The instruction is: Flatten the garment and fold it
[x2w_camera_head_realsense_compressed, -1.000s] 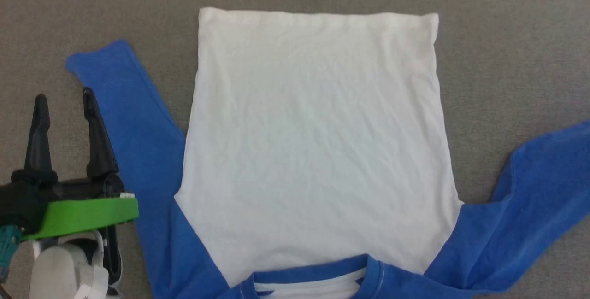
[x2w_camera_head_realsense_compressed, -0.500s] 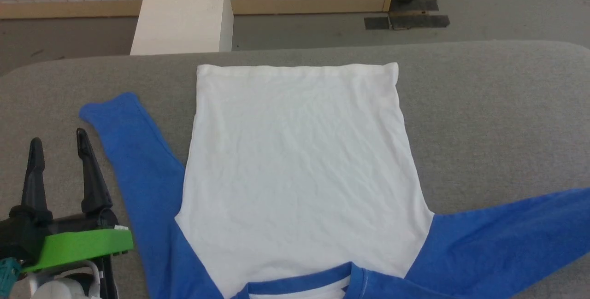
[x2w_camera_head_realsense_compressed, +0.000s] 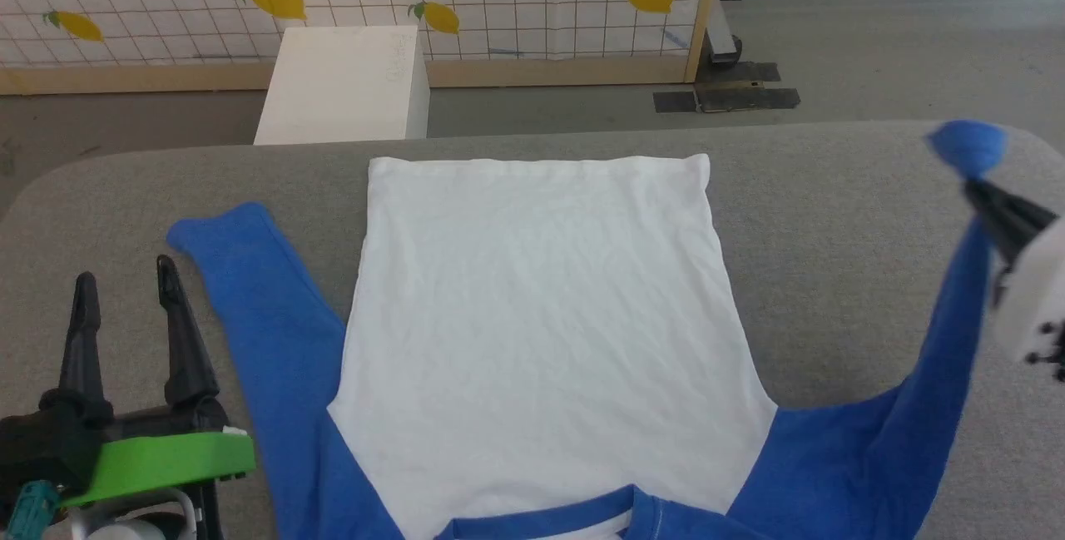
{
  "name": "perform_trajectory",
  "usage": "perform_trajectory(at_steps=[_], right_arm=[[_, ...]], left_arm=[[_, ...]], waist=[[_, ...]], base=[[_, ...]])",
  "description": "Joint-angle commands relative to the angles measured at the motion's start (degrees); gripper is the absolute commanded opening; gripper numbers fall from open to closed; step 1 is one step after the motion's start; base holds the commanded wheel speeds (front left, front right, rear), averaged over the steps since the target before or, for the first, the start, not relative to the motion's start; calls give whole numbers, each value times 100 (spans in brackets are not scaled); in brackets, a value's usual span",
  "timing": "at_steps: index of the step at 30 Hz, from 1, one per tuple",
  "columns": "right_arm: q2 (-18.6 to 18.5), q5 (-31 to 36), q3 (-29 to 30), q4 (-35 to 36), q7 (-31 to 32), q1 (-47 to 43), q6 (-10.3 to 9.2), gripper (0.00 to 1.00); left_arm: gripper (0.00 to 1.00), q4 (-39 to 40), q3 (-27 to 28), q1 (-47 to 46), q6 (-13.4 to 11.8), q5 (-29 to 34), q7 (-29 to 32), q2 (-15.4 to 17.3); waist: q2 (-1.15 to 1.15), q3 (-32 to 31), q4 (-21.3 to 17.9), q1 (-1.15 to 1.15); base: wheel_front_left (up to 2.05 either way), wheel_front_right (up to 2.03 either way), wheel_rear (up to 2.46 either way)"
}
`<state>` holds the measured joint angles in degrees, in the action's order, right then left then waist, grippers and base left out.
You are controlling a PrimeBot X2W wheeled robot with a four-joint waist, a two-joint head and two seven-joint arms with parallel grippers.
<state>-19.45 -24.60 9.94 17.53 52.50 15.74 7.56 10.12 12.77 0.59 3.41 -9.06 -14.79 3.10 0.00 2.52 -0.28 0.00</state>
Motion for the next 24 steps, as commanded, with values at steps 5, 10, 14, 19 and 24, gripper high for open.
perform_trajectory(at_steps=[5, 10, 14, 19, 24], right_arm=[[687, -51, -1437, -194, -77, 410, -8, 0], [1217, -140, -2610, -960, -476, 756, -8, 0], [1456, -251, -3361, -1683, -866, 1071, -8, 0], [1595, -430, -4134, -2611, -1230, 1353, -8, 0], [1639, -591, -4981, -3461, -1418, 1532, -8, 0]], left_arm=[[100, -7, -105, 0, 19, 5, -20, -22], [100, -89, -241, -116, 63, -2, -20, -22], [100, -177, -346, -222, 65, -36, -20, -22], [100, -282, -488, -300, 63, -88, -20, -22], [100, -367, -582, -350, 53, -142, -20, -22]], waist=[[0, 131, 160, 0], [0, 275, 416, 0], [0, 380, 657, 0], [0, 495, 932, 0], [0, 613, 1125, 0]], base=[[0, 0, 0], [0, 0, 0], [0, 0, 0], [0, 0, 0], [0, 0, 0]])
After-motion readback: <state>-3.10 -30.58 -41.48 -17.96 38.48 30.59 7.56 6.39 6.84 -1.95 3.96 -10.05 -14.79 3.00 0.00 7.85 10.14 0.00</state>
